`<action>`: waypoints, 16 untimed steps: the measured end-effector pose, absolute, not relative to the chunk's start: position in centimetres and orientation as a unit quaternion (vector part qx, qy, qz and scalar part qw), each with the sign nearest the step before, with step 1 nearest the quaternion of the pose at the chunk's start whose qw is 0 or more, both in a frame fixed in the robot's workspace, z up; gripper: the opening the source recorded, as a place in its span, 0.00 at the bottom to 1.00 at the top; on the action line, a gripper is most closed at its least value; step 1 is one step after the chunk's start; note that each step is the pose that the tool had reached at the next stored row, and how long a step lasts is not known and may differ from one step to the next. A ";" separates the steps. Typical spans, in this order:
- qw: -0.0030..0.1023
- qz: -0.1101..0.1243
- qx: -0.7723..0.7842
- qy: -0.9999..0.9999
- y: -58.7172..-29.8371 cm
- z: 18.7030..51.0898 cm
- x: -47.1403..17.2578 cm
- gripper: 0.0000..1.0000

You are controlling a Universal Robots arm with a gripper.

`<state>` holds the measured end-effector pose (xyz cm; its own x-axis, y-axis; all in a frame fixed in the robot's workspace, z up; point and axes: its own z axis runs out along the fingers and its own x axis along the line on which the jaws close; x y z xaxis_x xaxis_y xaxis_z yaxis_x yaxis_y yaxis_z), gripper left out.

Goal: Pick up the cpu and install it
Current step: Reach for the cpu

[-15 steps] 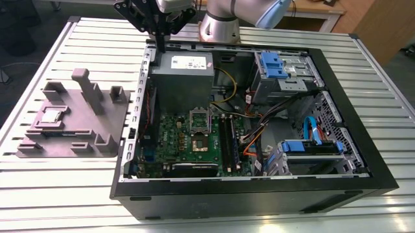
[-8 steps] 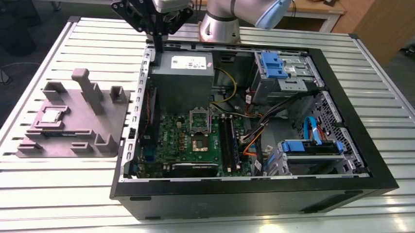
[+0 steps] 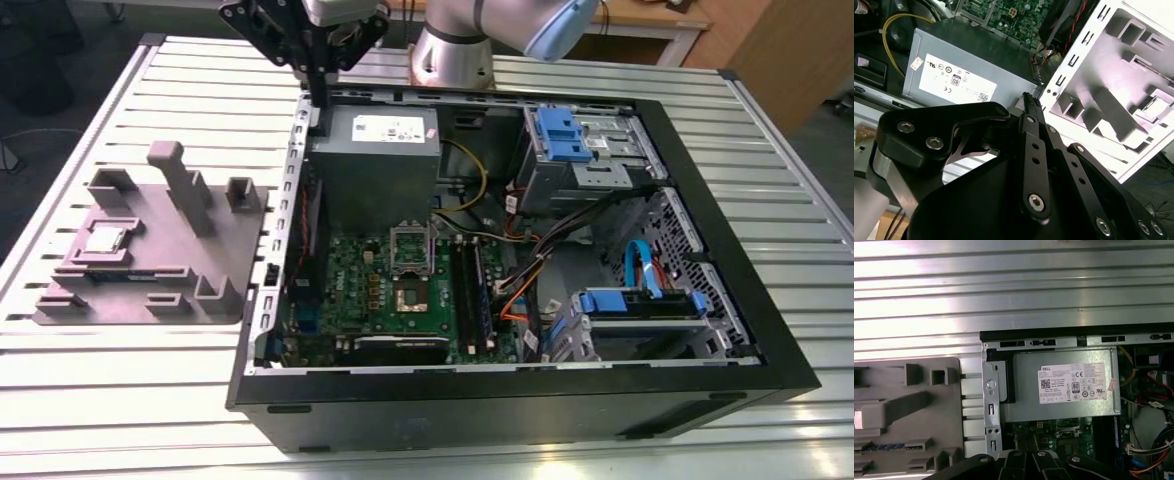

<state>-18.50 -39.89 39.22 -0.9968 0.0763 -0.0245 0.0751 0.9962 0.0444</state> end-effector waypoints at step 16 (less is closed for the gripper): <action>0.013 0.022 0.038 0.999 -39.9 39.2 -19.9 0.10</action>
<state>-19.94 -39.90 39.18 -0.9968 0.0762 -0.0245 0.0751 0.9962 0.0443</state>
